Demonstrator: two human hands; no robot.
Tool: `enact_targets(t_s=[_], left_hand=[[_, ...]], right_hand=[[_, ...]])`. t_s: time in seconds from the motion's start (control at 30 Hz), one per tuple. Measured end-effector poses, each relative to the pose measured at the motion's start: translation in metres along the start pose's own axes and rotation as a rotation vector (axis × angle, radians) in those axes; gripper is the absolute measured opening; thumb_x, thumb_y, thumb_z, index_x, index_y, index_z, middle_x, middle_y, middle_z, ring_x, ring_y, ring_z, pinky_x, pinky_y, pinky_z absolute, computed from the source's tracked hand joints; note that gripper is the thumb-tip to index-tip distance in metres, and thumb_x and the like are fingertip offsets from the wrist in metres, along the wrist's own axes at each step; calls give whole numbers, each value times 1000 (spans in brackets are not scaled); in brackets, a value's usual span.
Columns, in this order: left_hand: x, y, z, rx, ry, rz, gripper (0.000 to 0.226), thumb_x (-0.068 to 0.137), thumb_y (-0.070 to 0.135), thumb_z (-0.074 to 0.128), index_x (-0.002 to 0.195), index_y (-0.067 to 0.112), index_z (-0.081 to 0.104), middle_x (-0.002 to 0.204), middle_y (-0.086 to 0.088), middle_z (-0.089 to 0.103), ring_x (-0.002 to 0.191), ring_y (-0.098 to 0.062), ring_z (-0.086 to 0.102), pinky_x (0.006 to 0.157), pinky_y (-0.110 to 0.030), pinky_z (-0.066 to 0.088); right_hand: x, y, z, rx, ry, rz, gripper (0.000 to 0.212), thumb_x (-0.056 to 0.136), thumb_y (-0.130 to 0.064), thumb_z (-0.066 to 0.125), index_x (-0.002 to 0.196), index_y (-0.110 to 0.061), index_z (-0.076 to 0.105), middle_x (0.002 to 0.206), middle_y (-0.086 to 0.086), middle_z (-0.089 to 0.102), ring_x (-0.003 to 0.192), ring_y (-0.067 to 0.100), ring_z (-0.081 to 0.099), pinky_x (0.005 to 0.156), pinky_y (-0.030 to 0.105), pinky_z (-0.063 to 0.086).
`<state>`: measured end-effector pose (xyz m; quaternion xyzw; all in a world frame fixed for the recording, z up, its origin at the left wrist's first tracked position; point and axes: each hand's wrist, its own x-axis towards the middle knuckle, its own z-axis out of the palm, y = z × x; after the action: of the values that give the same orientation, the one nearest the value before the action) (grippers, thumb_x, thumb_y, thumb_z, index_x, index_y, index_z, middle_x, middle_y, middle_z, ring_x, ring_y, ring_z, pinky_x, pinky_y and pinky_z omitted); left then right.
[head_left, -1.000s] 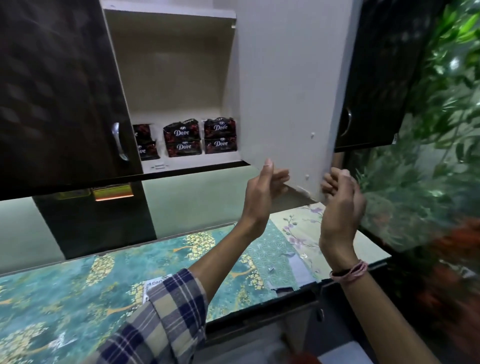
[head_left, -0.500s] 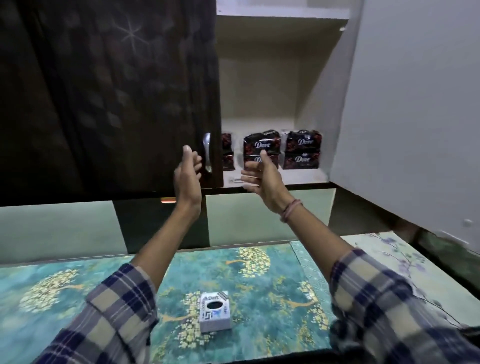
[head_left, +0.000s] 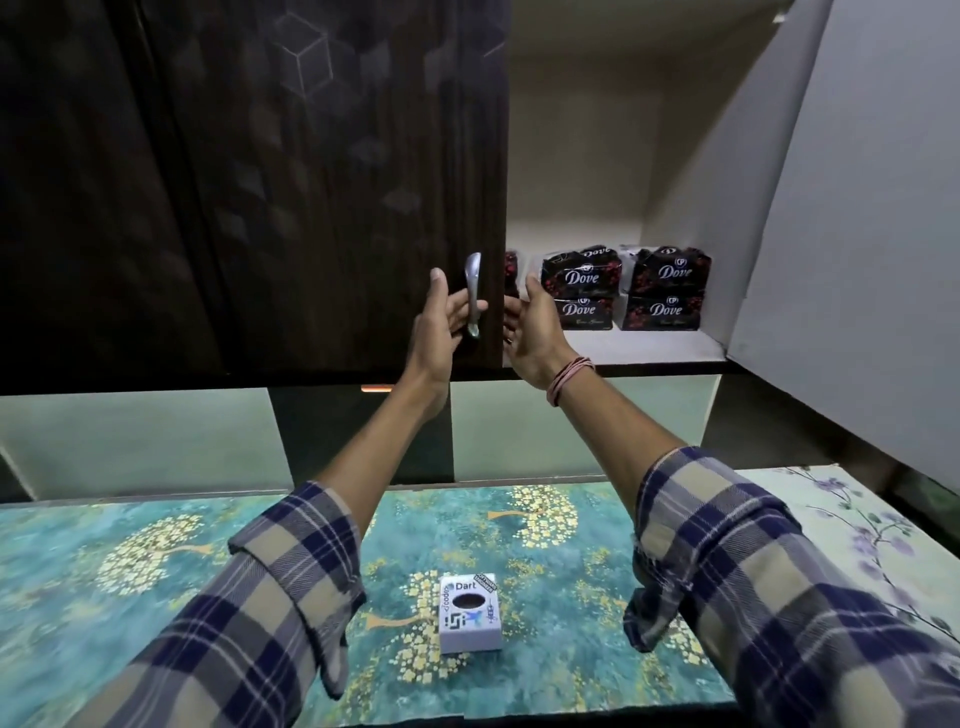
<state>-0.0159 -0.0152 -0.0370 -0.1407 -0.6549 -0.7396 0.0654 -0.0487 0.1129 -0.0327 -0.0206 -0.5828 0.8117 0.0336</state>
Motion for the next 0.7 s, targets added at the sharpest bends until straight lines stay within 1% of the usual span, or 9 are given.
enact_targets(t_s=[0.03, 0.1, 0.17, 0.27, 0.37, 0.43, 0.5, 0.6, 0.7], left_hand=[[-7, 2, -2, 4, 11, 6, 77, 104, 63, 19, 135, 11, 65, 121, -8, 75, 116, -13, 65, 108, -35, 40], [-26, 8, -7, 22, 51, 22, 78, 103, 64, 20, 118, 10, 74, 106, -10, 79, 109, -19, 71, 102, -36, 46], [-55, 12, -11, 5, 137, 61, 78, 102, 65, 23, 105, 10, 79, 97, -12, 80, 98, -21, 72, 96, -37, 49], [-102, 17, -17, -78, 309, 111, 71, 101, 65, 31, 96, 15, 81, 91, -5, 79, 90, -15, 70, 87, -34, 50], [-150, 24, -31, -168, 448, 139, 65, 103, 62, 31, 107, 18, 79, 97, 2, 80, 93, -8, 70, 86, -29, 49], [-177, 30, -45, -177, 491, 157, 67, 102, 63, 32, 126, 15, 72, 117, -2, 77, 110, -13, 68, 98, -34, 50], [-205, 36, -63, -167, 542, 170, 68, 103, 62, 31, 139, 14, 62, 133, -3, 70, 125, -18, 62, 109, -41, 47], [-240, 45, -93, -144, 599, 187, 66, 104, 60, 31, 145, 15, 56, 141, -4, 63, 130, -19, 59, 114, -44, 44], [-267, 52, -120, -59, 622, 174, 63, 104, 59, 30, 136, 16, 64, 130, 0, 71, 120, -13, 67, 108, -37, 49]], right_hand=[[-7, 0, -2, 10, -11, 15, 78, 103, -65, 21, 100, -8, 74, 90, 10, 70, 83, 20, 59, 77, 32, 47], [-29, 1, -7, 26, -68, 41, 77, 103, -66, 23, 101, -8, 73, 94, 12, 69, 83, 21, 59, 79, 33, 48], [-63, 3, -10, 65, -154, 57, 76, 103, -64, 23, 107, -6, 72, 106, 16, 69, 98, 26, 64, 93, 38, 51], [-113, 9, -1, 101, -242, 47, 78, 104, -63, 24, 116, -2, 70, 124, 22, 68, 119, 35, 62, 112, 49, 45], [-157, 18, 23, 74, -289, 22, 78, 105, -60, 25, 118, 3, 69, 122, 23, 71, 116, 35, 64, 104, 45, 50], [-182, 25, 44, 39, -335, -4, 73, 106, -59, 25, 109, -1, 70, 108, 18, 73, 101, 29, 66, 90, 39, 53], [-206, 34, 67, -9, -386, -26, 72, 106, -58, 23, 111, -2, 69, 105, 15, 74, 95, 24, 67, 81, 35, 52], [-232, 49, 106, -49, -450, -46, 74, 106, -59, 25, 118, 0, 68, 114, 19, 74, 101, 26, 69, 84, 37, 54], [-251, 61, 142, -72, -522, -35, 68, 106, -60, 27, 114, -6, 68, 116, 16, 71, 104, 26, 66, 94, 45, 54]])
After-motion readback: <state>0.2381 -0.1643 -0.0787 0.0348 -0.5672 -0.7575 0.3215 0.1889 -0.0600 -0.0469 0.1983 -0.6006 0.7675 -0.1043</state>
